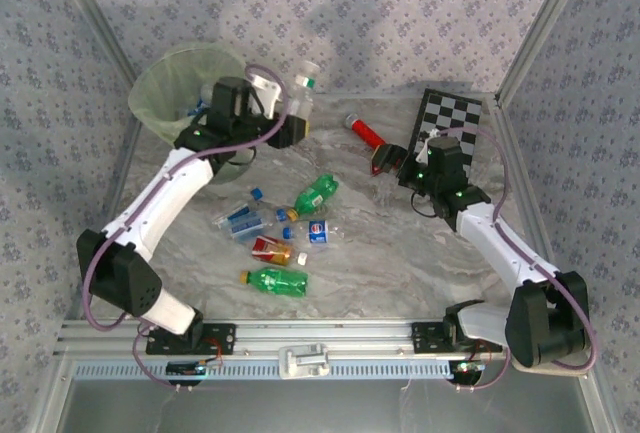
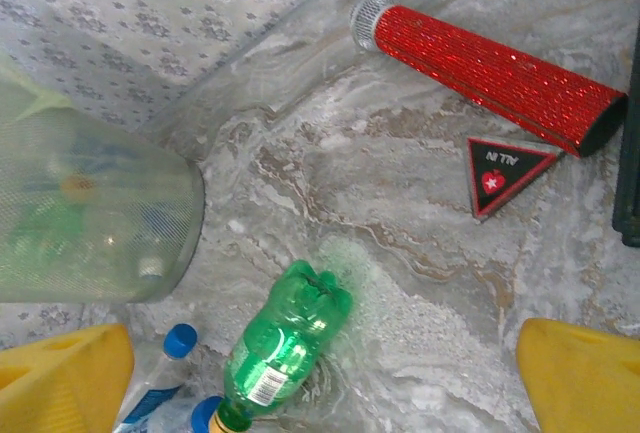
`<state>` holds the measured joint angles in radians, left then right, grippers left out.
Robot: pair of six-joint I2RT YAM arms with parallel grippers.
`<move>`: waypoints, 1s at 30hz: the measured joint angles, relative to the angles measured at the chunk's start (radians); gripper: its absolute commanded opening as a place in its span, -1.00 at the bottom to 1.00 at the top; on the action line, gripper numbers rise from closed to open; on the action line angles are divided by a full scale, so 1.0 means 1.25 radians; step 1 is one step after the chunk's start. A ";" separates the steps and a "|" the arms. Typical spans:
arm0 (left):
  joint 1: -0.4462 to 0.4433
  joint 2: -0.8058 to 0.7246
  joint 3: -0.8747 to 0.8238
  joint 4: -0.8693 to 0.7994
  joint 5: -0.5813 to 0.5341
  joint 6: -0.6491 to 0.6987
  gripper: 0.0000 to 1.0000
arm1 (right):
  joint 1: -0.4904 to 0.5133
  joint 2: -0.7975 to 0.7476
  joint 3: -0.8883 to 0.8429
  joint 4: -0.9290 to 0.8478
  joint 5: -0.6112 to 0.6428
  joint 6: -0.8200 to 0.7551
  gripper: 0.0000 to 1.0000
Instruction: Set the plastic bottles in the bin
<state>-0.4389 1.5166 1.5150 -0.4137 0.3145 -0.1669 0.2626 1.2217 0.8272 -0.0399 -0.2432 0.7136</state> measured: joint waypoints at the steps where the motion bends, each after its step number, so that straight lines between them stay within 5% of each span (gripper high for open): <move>1: 0.017 0.000 0.028 -0.022 -0.017 0.008 -0.06 | -0.001 0.000 -0.004 0.000 0.000 0.000 1.00; 13: 0.247 0.005 0.199 -0.163 -0.165 0.023 -0.05 | -0.028 0.000 -0.009 -0.001 -0.006 -0.021 1.00; 30: 0.332 0.093 0.205 -0.250 -0.254 0.022 0.03 | -0.042 -0.002 -0.011 -0.011 -0.013 -0.021 1.00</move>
<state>-0.0238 1.6325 1.7710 -0.7261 -0.0025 -0.1390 0.2104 1.2198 0.8139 -0.0532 -0.2596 0.6868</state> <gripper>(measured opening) 0.586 0.999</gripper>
